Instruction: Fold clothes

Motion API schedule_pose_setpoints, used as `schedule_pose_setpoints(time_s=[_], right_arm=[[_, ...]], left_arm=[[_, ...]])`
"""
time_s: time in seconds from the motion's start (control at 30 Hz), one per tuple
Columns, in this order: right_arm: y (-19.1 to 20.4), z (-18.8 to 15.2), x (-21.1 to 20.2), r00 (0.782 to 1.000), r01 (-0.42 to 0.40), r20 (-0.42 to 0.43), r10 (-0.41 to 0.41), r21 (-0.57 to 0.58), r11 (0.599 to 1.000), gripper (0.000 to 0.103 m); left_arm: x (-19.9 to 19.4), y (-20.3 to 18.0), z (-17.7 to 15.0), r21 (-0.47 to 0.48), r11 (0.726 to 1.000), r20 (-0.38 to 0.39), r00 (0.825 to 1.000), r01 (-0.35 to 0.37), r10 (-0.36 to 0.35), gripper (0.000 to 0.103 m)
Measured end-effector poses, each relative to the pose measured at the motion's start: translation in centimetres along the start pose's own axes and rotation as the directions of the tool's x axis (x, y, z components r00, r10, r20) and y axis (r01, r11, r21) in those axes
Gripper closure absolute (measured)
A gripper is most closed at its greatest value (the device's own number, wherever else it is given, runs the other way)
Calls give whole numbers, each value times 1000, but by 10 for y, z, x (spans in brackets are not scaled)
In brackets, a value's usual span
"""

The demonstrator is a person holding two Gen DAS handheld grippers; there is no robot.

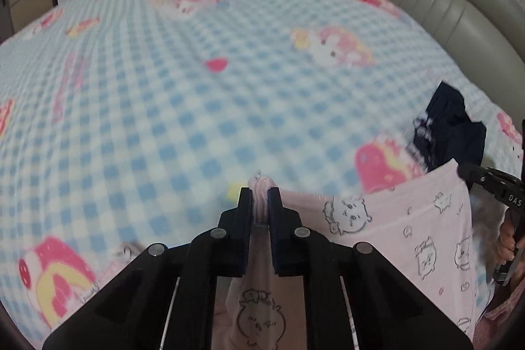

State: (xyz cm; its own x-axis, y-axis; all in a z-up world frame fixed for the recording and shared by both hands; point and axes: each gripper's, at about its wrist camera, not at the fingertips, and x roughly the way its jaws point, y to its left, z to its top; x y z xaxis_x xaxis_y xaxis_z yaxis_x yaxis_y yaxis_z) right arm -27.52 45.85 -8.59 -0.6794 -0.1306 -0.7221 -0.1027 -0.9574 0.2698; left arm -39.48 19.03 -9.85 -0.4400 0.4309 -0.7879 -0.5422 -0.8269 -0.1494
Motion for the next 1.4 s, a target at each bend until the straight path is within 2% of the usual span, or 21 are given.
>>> schedule_pose_setpoints(time_s=[0.07,0.13,0.2,0.23,0.27,0.3,0.33,0.37,0.4,0.5,0.67,0.7,0.77,0.83,0.93,1.0,1.03,1.13,1.23,1.3,1.4], right_arm=[[-6,3,0,999,37,15,-37,8,999,101],[-18,1,15,998,55,-33,-53,48,997,101],[-27,-5,25,995,8,-104,3,109,994,99],[-28,-8,22,993,-36,-110,52,139,990,96],[-25,-7,19,989,-87,-106,104,148,985,89],[-21,-6,17,984,-126,-107,141,136,983,79],[-15,-6,17,982,-140,-109,153,114,983,60],[-10,-6,17,980,-155,-112,165,93,984,51],[-5,-6,21,978,-162,-123,171,80,984,51],[6,-11,40,971,-152,-175,162,71,986,51],[8,-11,43,975,-125,-180,130,43,991,66],[8,-11,44,976,-119,-181,124,38,992,66],[6,-13,48,975,-111,-190,116,39,993,66],[-3,-13,53,969,-120,-210,131,62,991,66],[1,-11,44,978,-114,-174,119,41,993,66],[4,-9,37,982,-109,-149,112,28,994,91],[6,-8,34,985,-107,-137,109,21,994,98],[10,-5,25,990,-99,-100,98,0,995,99],[12,-3,15,995,-76,-58,75,-19,997,100],[7,-3,13,999,-21,-40,21,-21,1000,100],[-6,-10,33,995,22,-101,-21,13,1000,100]], left_arm=[[17,-1,2,6,999,-27,999,-41,42,93],[34,2,-6,-1,998,-88,995,-55,55,90],[43,6,-11,-20,998,-124,991,-53,50,86],[40,8,-10,-37,998,-117,993,-41,36,79],[36,11,-10,-62,998,-110,994,-10,4,63],[33,14,-11,-69,998,-106,994,2,-10,55],[31,16,-13,-67,998,-106,994,2,-10,48],[29,17,-15,-64,998,-105,994,3,-9,48],[27,19,-16,-62,998,-104,995,3,-9,48],[21,23,-21,-55,998,-98,995,-3,-3,48],[23,17,-18,-76,997,-77,997,-10,5,49],[21,16,-17,-73,997,-69,998,-7,2,55],[16,14,-16,-67,998,-52,999,1,-5,72],[12,12,-15,-61,998,-36,999,9,-11,72],[6,9,-13,-51,998,-12,1000,20,-20,72],[2,8,-12,-45,999,5,1000,27,-27,92],[0,7,-11,-41,999,13,999,31,-30,92],[-6,4,-10,-31,999,37,998,41,-40,94],[-7,8,-8,-63,997,66,997,44,-40,94],[8,9,-9,-80,996,32,999,34,-31,94],[43,4,-12,-80,997,-65,998,-5,0,84]])
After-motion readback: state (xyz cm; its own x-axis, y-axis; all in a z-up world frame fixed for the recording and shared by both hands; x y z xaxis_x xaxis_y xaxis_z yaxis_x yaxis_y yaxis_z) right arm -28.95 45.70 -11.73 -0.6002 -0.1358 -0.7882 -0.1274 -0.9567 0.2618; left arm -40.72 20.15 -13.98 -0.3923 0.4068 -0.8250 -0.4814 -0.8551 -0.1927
